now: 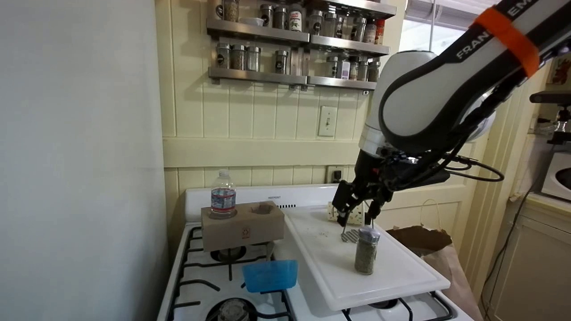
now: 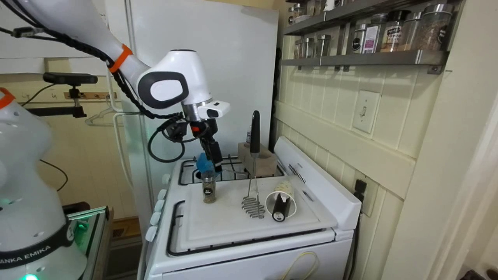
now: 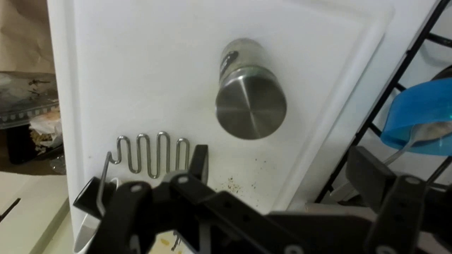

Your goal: Move the spice bottle from the lid, then to the left side of the sink

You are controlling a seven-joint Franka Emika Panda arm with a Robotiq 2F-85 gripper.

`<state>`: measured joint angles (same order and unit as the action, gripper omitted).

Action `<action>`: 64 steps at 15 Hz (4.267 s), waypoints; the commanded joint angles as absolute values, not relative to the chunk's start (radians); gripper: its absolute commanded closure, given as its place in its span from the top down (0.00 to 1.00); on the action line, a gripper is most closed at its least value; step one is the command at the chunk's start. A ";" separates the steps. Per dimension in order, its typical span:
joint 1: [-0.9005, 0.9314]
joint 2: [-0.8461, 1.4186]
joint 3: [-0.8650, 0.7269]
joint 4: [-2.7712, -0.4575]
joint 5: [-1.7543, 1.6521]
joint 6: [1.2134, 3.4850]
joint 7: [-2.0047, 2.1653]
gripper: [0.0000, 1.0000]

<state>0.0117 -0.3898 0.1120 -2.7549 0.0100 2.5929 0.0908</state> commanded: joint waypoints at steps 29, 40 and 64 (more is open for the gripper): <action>0.001 -0.274 0.132 -2.746 -0.081 2.506 0.302 1.00; 0.007 -0.269 0.138 -2.742 -0.080 2.525 0.319 0.40; 0.169 -0.145 0.182 -2.593 -0.058 2.742 0.106 0.23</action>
<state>0.2043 -0.1582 0.1437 -2.5650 0.0275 2.7273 0.0106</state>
